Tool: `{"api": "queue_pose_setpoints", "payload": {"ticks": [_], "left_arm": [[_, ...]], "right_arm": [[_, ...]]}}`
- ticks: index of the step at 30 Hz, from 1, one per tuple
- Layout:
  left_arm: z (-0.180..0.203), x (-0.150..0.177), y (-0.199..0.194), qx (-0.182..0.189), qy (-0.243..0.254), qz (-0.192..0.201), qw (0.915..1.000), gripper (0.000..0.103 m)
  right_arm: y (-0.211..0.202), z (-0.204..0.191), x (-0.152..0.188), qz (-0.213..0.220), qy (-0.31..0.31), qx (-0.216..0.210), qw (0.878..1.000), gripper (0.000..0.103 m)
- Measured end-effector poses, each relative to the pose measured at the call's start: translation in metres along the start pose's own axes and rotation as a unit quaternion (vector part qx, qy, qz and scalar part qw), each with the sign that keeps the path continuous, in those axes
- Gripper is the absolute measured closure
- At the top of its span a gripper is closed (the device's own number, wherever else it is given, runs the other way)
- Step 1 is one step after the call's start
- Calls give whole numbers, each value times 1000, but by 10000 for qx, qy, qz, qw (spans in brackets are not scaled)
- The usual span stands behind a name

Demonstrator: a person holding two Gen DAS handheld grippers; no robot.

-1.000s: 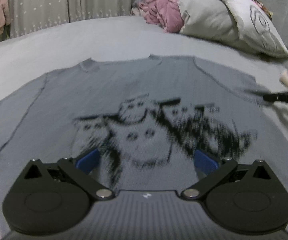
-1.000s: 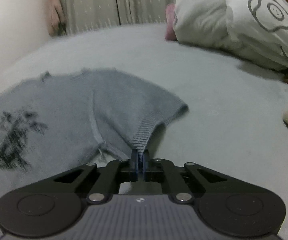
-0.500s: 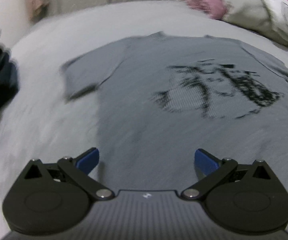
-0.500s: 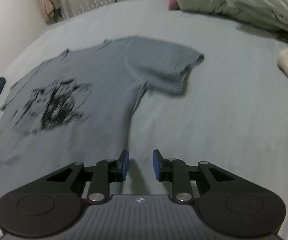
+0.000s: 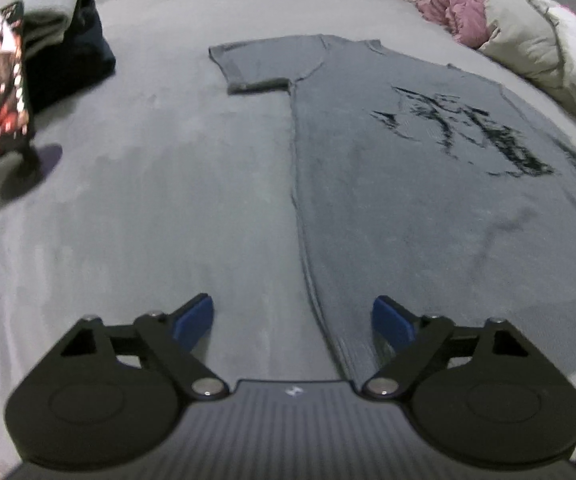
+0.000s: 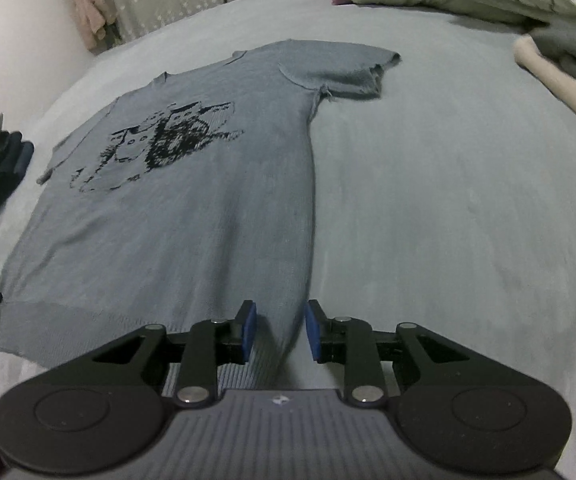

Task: Fold clothes

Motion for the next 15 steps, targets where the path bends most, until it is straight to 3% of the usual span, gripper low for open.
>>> {"api": "queue_pose_setpoints", "payload": {"ticks": [2,5,8,9,11,15], "left_arm": [[7,6,-6,187,-64,-14,9998,20],[18,17,-12,329,-37,-31,9994,35],[27,23,-15,353,170,33,9992,75],[29,24,-16,375,208,55,9991,101],[31,24,-20,390,168,111,9990,102],[18,25,-29,17,91,190,9998,102]], "right_arm": [[-8,3,8,66,137,-1,9999,73],[-17,8,17,170,368,-20,9992,70],[-23,10,22,228,497,-43,9985,67],[-25,10,24,244,496,-32,9985,66],[-30,8,27,288,467,-10,9985,64],[-37,6,32,364,486,-98,9981,61]]}}
Point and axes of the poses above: each gripper's, at about its wrist camera, not at the fingertips, and y roughly the way its jaws point, z to its right, x to its underside, the point moved 10 cm from there along y, roughly the way its jaws point, and after that the axes turned 5 degrees about z, right-handed, at the moved point
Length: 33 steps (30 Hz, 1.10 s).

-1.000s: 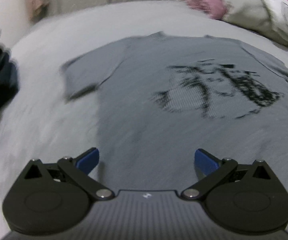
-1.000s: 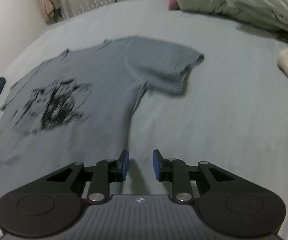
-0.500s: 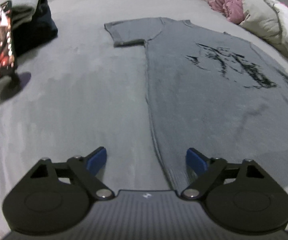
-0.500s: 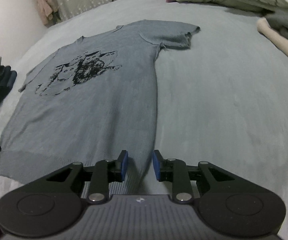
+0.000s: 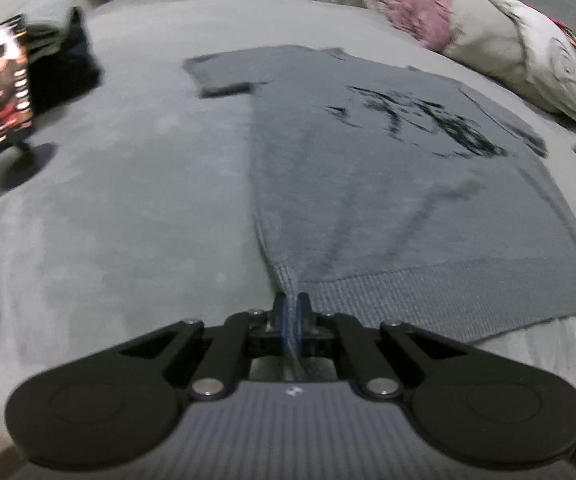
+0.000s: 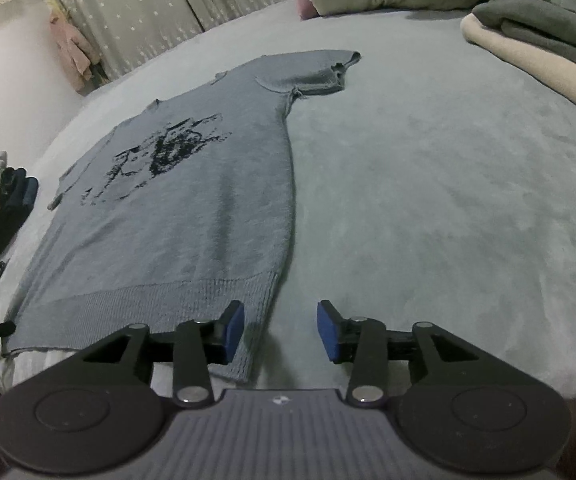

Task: Fold clothes

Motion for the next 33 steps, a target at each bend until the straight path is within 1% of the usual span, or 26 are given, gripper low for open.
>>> {"api": "queue_pose_setpoints", "payload": {"ticks": [1,5,6,8,9,10,11,12,13,14,15,16,19,22,25,28,30,31,32,33], "left_arm": [[-4,1,0,-44,-46,-23,10000,102],[-6,7,2,-200,84,-37,9998,100],[-5,7,1,-161,62,-30,9998,96],[-2,5,-2,81,-91,-9,9999,83],[-1,5,-3,158,-149,0,9998,66],[-1,5,-4,224,-188,6,9996,54],[1,6,-4,260,-175,5,9995,52],[3,7,-5,295,-163,4,9994,56],[5,8,-5,324,-141,0,9994,63],[8,10,-4,338,-95,-14,9994,67],[11,12,-3,352,-49,-27,9994,92],[13,14,-2,373,-4,-38,9993,100],[15,15,-6,426,18,-24,9991,101],[11,16,-9,486,-60,-36,9988,101],[6,18,-11,525,-108,-73,9985,101],[7,22,-7,453,7,-148,9989,101],[8,23,-4,393,116,-182,9990,101],[10,24,-3,352,240,-191,9989,98],[11,23,-2,315,360,-174,9987,94],[11,23,-3,293,399,-159,9986,90]], "right_arm": [[0,0,1,-6,46,-46,10000,61],[-1,2,6,-31,303,-271,9992,60],[-1,1,8,-42,361,-374,9986,60],[2,-4,13,-68,365,-513,9980,60],[5,-7,15,-70,321,-541,9980,60],[7,-10,17,-73,277,-569,9980,60],[9,-14,19,-60,221,-589,9980,60],[11,-17,20,-35,155,-601,9981,63],[12,-19,21,-23,96,-590,9982,70],[13,-21,22,-23,41,-559,9984,90],[14,-22,22,-23,-13,-527,9986,95],[12,-23,22,-11,-30,-523,9986,97],[1,-21,19,58,9,-554,9984,99],[-8,-15,17,97,-7,-441,9990,100],[-5,-5,19,-33,-21,-167,9999,100],[3,-2,25,-185,-199,26,9996,100],[3,-5,24,-204,-328,76,9992,95],[3,-7,23,-200,-379,72,9991,90],[1,-8,22,-168,-436,87,9989,81],[-1,-9,20,-120,-503,134,9986,74]]}}
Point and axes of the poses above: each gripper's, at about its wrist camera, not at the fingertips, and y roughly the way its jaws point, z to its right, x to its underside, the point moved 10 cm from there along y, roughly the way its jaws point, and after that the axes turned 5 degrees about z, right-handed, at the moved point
